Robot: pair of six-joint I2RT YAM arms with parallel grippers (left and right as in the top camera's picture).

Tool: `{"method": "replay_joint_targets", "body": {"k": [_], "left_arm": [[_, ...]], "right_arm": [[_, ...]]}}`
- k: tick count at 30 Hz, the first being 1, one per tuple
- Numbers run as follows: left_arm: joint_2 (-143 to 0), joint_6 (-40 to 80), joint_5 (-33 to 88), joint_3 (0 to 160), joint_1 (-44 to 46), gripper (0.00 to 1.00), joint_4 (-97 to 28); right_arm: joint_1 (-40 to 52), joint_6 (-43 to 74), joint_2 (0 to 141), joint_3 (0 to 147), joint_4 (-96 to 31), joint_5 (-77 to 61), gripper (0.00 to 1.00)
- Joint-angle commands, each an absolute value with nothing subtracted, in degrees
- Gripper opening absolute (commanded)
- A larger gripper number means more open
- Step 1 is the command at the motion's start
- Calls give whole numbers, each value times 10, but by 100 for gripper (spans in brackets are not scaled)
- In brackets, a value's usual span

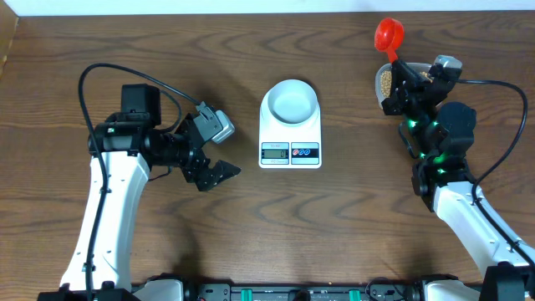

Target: Scoop item into bowl and weigh 50g on scale

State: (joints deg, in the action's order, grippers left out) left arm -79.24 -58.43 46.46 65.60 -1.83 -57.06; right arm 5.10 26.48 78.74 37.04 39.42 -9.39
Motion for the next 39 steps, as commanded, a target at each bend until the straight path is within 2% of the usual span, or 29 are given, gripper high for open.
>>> {"method": "replay_joint_targets", "body": {"k": [1,11,16,39], "left_arm": [[-788,-580,487,670,-21,98,-582],[-788,-664,484,717,-19,98,-645],[-789,-773,480,717,13,98,-670],[-790,-728,443,716,17,98,-666]], "right_arm": [[50,256,789,385,392,-96,1],[50,256,789,385,387,-96,1],[50,256,789,385,387,-96,1],[50,256,789,385,378,-116,1]]}}
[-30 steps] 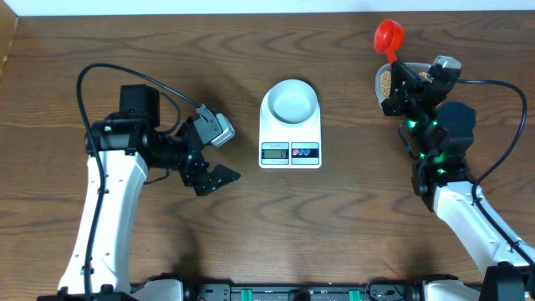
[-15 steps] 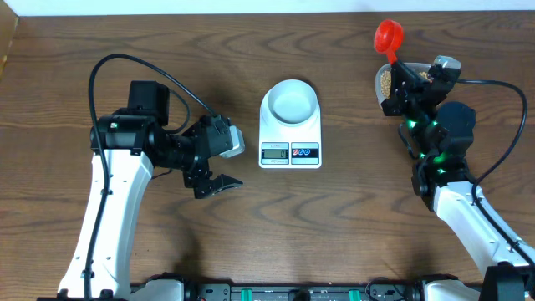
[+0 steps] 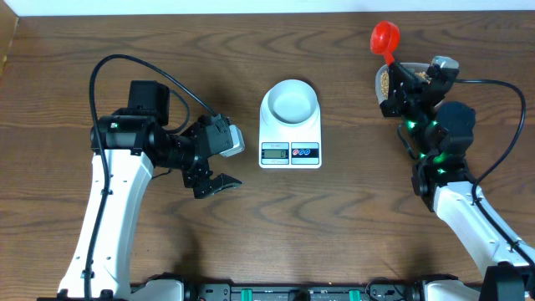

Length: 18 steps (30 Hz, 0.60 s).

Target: Scoop item into bowl and weigh 50g on scale

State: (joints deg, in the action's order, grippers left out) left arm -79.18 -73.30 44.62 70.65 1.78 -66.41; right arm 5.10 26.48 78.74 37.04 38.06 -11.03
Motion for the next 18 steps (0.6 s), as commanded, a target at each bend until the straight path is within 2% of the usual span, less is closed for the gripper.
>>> {"method": "replay_joint_targets", "body": {"k": [1,18], "left_arm": [[-790,-728,443,716,17,98,-666],[-790,-728,443,716,17,98,-664]], "right_arm": [[50,256,789,385,378,-116,1],[50,256,791,385,377,-105,1]]}}
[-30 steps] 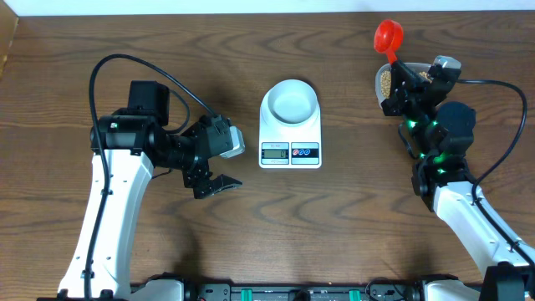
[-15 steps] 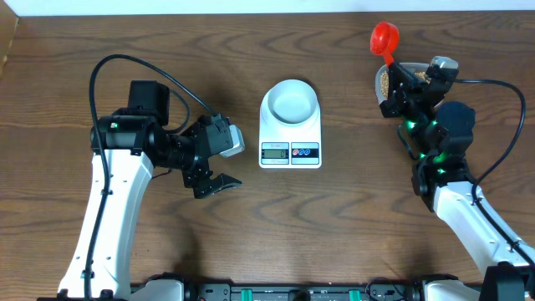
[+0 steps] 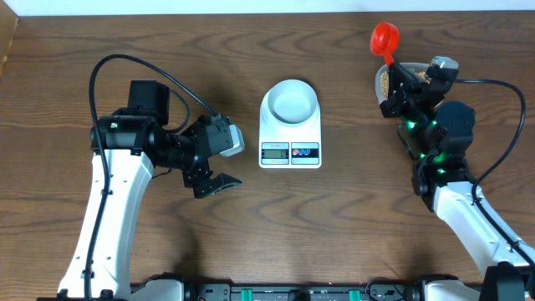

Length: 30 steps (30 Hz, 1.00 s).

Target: Scoop item into bowl and weigh 50g on scale

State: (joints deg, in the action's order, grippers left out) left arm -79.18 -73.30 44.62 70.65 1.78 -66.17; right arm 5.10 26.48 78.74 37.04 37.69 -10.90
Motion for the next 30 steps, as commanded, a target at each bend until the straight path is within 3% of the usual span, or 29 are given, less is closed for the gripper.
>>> {"method": "replay_joint_targets", "body": {"k": [1,10,30], "left_arm": [[-790,-728,443,716,17,98,-663],[-790,-584,403,716,17,98,-596],[-790,-548,394,716,17,98,-605]], "right_arm": [[50,256,791,385,376,-105,1],[50,256,791,385,377,-105,1],[50,256,791,385,377,-105,1]]}}
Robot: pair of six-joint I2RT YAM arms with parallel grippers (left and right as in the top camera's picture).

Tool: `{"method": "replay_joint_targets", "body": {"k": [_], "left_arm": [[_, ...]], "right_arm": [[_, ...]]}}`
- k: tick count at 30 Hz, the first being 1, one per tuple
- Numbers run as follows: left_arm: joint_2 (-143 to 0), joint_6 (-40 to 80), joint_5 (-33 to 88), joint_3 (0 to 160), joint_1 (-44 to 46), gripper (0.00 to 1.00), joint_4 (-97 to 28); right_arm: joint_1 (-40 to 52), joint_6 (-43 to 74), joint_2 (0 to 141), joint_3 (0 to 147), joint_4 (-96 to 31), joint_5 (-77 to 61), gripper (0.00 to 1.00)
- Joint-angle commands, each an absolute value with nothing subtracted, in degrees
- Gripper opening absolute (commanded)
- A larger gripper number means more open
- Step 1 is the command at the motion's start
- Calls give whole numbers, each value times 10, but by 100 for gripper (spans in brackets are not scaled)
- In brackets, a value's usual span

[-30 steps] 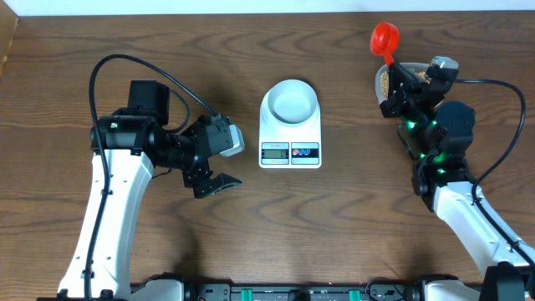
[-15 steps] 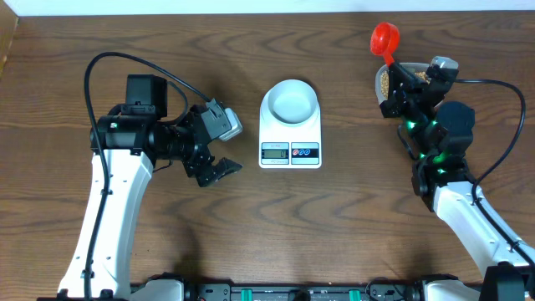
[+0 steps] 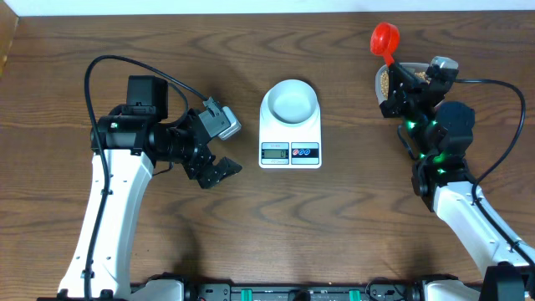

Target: Scoop item into bowl and weigh 50g on scale

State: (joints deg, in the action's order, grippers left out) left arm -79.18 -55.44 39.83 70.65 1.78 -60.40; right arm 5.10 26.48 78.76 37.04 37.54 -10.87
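A white scale (image 3: 290,144) sits mid-table with an empty white bowl (image 3: 290,102) on its platform. At the far right, the red scoop (image 3: 385,37) points toward the table's back edge, its handle running down into my right gripper (image 3: 395,73), which looks shut on it. Under that gripper a container of brownish grains (image 3: 383,81) is partly hidden. Left of the scale my left gripper (image 3: 217,172) hovers over bare wood, open with nothing between its fingers.
The dark wooden table (image 3: 267,226) stretches around the scale. Black cables loop from both arms, on the left (image 3: 96,71) and on the right (image 3: 514,100). The table's back edge runs close behind the scoop.
My left wrist has turned and its open gripper sits a little farther back, still left of the scale. The right gripper, scoop and bowl have not visibly moved.
At first my left gripper hung open left of the scale and the right held the scoop over the grain container. Then the left arm had shifted with its gripper slightly nearer the front, and the scoop head a touch to the left. Now the left gripper is back near its first spot.
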Motion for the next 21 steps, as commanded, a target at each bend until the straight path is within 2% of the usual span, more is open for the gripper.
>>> {"method": "replay_joint_targets", "body": {"k": [1,12,21], "left_arm": [[-790,-544,394,716,17,98,-605],[-790,-516,394,716,17,98,-562],[-790,-572,379,716,-5,98,-598]], "right_arm": [[50,256,791,385,377,-105,1],[50,256,791,385,377,-105,1],[50,256,791,385,377,-107,1]]}}
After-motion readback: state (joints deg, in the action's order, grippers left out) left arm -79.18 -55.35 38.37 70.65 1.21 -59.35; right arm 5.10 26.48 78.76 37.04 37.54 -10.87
